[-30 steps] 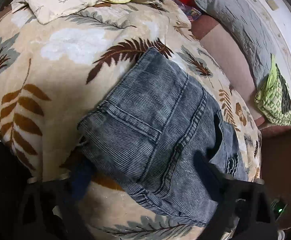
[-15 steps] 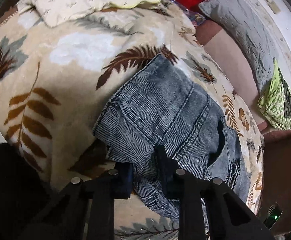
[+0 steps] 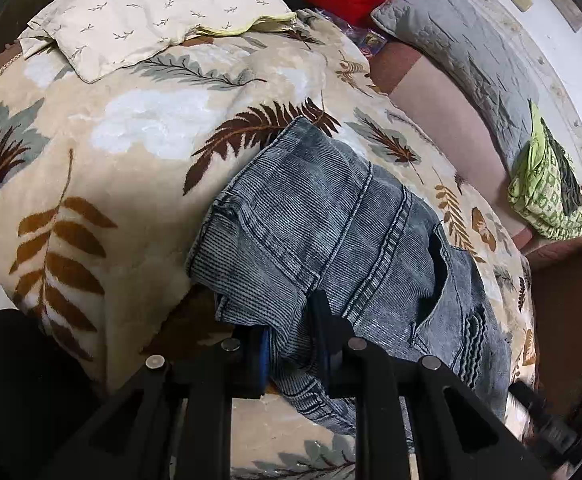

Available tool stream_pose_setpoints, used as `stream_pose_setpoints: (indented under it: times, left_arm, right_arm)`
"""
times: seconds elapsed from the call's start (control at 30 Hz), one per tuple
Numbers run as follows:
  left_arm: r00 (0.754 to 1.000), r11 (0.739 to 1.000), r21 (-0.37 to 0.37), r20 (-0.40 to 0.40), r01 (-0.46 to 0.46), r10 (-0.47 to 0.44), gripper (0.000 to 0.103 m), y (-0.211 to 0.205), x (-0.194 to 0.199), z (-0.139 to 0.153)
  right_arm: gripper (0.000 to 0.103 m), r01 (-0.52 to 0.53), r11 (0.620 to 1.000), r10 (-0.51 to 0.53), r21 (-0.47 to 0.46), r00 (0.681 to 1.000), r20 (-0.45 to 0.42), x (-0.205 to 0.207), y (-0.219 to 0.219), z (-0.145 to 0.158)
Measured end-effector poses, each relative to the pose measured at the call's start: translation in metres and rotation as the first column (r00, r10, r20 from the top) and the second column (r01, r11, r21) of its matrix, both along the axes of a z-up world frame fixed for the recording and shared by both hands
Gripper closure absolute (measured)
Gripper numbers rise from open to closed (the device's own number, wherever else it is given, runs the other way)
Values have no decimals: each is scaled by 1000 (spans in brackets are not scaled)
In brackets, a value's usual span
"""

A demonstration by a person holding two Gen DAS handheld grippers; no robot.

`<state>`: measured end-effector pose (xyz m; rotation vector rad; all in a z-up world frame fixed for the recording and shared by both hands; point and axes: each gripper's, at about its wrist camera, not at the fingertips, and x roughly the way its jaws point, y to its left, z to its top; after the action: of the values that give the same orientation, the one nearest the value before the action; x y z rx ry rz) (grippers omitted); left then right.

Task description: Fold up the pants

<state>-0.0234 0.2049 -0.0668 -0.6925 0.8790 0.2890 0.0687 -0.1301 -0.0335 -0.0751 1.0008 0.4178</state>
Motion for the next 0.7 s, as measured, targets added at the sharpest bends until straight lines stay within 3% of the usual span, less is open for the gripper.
stream_pose_setpoints:
  times: [0.13, 0.27, 0.33, 0.4, 0.53, 0.7]
  left_arm:
    - [1000, 1000, -5, 14, 11, -11, 83, 1, -1, -2]
    - [999, 999, 20, 26, 26, -26, 83, -1, -2, -2]
    - [999, 999, 30, 31, 29, -30, 83, -2, -2, -2]
    - [999, 999, 34, 32, 33, -34, 83, -3, -2, -3]
    - [999, 999, 21, 37, 32, -32, 83, -1, -3, -4]
    - [999, 1000, 9, 40, 26, -27, 83, 0, -4, -3]
  right_arm:
    - [0, -114, 973, 121, -200, 992, 21, 36, 59, 9]
    - [0, -139, 954, 147, -265, 989, 11, 74, 106, 2]
    - [0, -165, 937, 168, -308, 986, -17, 84, 130, -16]
    - [0, -219, 884, 201, -412, 976, -86, 90, 150, -48]
    - [0, -159, 924, 155, -349, 987, -39, 86, 135, -28]
    - [0, -136, 934, 162, -330, 986, 50, 47, 105, 4]
